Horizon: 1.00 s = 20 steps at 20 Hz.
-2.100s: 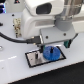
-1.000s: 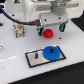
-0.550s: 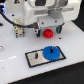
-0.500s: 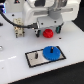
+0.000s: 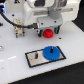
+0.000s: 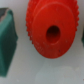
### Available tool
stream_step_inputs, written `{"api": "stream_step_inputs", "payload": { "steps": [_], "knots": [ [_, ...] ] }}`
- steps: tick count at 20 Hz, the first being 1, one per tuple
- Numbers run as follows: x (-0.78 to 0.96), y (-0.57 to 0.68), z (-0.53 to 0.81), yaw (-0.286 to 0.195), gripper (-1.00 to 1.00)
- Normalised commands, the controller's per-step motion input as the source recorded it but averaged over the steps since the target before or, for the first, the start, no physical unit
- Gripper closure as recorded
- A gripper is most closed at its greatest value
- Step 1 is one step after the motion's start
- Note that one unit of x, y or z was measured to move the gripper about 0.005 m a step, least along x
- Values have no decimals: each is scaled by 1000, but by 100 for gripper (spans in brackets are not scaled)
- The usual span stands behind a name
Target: Insert the blue gear onto the right peg, followed by the red gear
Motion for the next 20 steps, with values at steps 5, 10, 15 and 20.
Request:
{"api": "stream_step_inputs", "payload": {
  "steps": [5,10,15,20],
  "knots": [
    [-68,-5,-1,0,100],
    [233,1,528,0,100],
    [487,-66,532,0,100],
    [731,-148,452,0,100]
  ]
}}
